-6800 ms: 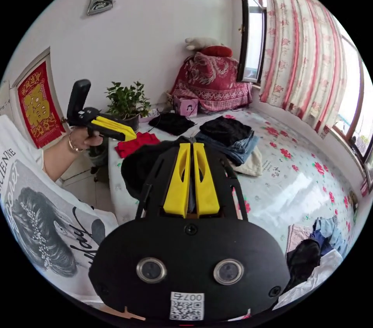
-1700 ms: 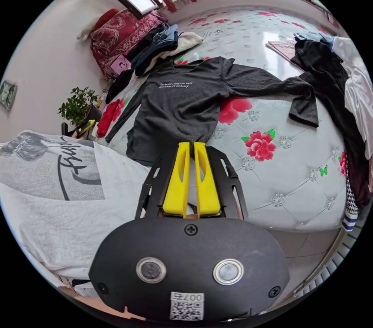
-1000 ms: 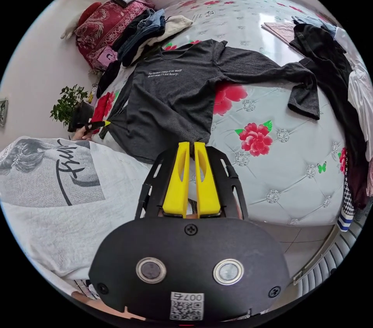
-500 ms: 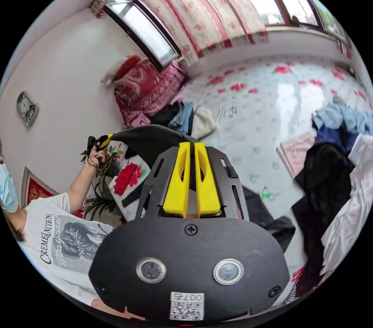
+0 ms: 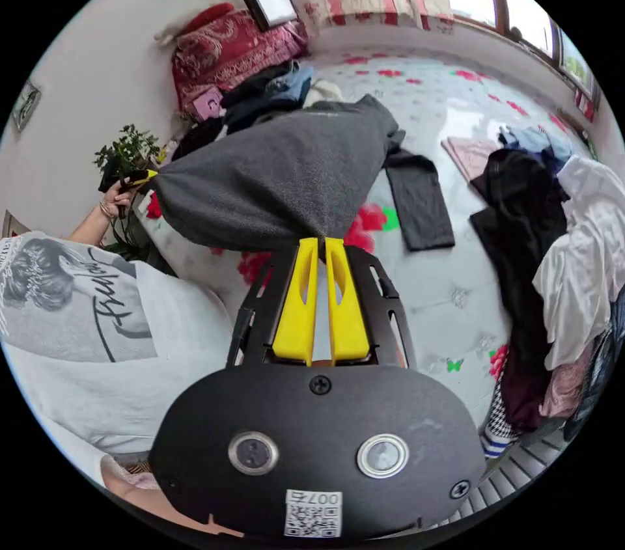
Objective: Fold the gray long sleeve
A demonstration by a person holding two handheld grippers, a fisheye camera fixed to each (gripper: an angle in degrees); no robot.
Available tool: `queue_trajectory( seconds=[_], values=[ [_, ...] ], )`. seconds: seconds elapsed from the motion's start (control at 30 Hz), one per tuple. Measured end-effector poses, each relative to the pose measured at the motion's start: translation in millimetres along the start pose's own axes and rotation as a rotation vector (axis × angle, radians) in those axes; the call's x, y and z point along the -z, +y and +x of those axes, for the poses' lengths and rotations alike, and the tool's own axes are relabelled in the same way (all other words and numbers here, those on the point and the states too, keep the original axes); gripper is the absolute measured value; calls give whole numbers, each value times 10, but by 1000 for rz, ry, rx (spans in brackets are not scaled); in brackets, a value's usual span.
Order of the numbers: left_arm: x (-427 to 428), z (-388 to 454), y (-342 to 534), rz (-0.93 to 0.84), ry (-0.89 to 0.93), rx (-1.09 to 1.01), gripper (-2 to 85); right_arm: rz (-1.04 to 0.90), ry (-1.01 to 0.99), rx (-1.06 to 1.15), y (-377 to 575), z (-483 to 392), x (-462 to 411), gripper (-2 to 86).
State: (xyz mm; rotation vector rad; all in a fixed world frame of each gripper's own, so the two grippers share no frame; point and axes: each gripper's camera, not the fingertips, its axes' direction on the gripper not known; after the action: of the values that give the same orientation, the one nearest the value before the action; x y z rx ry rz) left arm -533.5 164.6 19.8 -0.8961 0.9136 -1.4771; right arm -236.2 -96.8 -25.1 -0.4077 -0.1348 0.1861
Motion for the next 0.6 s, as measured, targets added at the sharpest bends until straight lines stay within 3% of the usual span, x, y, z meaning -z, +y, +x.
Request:
queue_trajectory(
  seconds=[0.13, 0.27, 0.47, 0.6],
  values=[
    [-581, -377, 531, -128, -67, 149, -9, -191, -24, -91, 555, -127, -770, 2],
    [-885, -393, 967, -237, -233, 137, -5, -252, -58, -103, 920, -327, -946, 9],
    [-1020, -367, 1133, -186, -322, 178, 45, -120, -39, -137, 963, -375, -729, 51],
    [-902, -350, 914, -70, -394, 219, 52, 8, 91, -224, 538, -12, -430, 65]
  ],
)
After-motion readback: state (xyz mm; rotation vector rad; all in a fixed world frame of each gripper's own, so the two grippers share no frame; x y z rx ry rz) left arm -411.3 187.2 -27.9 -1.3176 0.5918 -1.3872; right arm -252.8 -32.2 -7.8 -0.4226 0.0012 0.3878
